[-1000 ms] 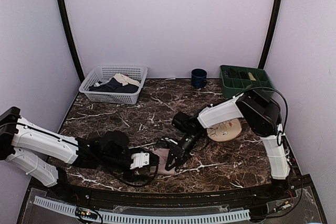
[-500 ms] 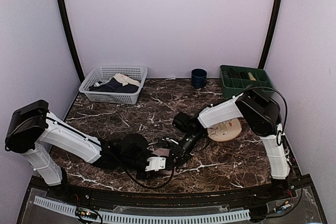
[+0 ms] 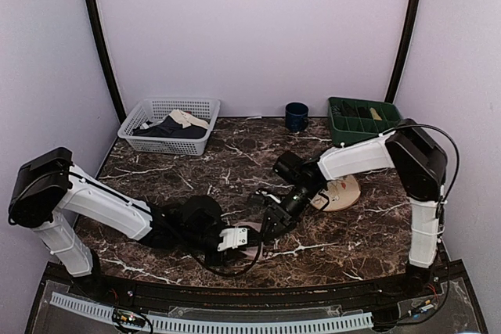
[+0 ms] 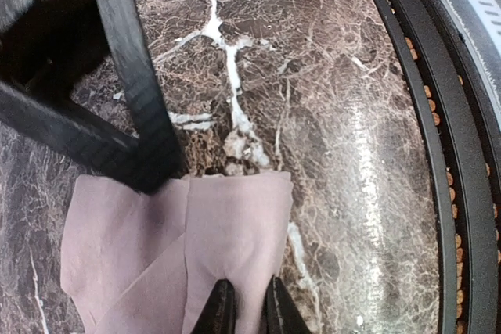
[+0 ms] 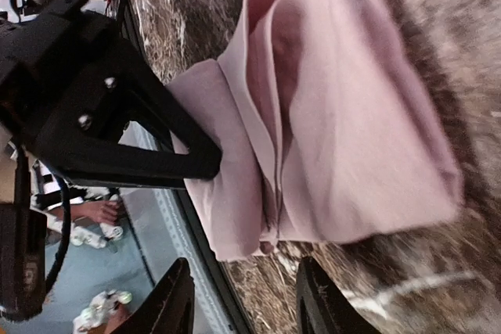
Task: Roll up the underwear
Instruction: Roll the underwear at the center of the board.
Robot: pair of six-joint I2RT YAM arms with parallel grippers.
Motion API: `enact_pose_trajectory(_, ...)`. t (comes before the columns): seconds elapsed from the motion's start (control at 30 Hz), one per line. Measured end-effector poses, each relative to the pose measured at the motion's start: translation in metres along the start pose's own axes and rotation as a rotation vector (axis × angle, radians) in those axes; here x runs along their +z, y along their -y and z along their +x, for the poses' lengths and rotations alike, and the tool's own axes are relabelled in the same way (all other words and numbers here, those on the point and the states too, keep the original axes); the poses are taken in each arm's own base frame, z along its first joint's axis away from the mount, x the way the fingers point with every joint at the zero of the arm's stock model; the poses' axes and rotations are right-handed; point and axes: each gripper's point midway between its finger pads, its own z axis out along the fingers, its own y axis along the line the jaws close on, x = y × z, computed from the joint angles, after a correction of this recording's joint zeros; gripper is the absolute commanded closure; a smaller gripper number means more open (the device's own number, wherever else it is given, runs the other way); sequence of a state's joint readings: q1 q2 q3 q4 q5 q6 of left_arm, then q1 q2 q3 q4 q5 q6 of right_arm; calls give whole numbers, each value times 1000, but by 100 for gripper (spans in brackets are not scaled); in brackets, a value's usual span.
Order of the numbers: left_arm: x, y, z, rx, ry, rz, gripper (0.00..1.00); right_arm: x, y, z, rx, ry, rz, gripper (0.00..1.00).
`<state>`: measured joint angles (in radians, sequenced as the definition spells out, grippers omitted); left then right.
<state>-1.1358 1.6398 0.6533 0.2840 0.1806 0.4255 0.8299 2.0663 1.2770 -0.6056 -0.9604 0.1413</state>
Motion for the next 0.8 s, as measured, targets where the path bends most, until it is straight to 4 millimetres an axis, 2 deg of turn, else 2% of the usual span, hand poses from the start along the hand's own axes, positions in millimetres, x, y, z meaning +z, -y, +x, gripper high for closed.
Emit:
enact_pose_trajectory(0.13, -3, 0, 1, -83, 15, 72, 96, -37, -9, -7, -110, 121, 143, 49)
enact_pose_trajectory(0.27, -9, -2, 3, -189, 27, 166, 96, -79, -31, -12, -275, 288, 308, 35)
enact_pose_trajectory(0.4, -11, -5, 3, -296, 39, 271, 96, -128, -57, -8, -443, 493, 471, 24)
enact_pose_trajectory(0.47, -12, -5, 3, -347, 51, 325, 96, -157, -75, -7, -529, 619, 547, 1)
enact_pose_trajectory(0.57, -13, -6, 4, -409, 66, 395, 96, -201, -96, -10, -595, 836, 662, 0)
enact_pose_trajectory(0.63, -13, -7, 4, -448, 71, 443, 96, -226, -99, -11, -588, 966, 739, 1)
enact_pose_trajectory(0.7, -12, -8, 4, -481, 75, 485, 96, -236, -96, -11, -580, 1025, 781, 0)
enact_pose_trajectory(0.8, -11, -12, 4, -538, 78, 548, 96, -230, -89, -11, -605, 1003, 789, 0)
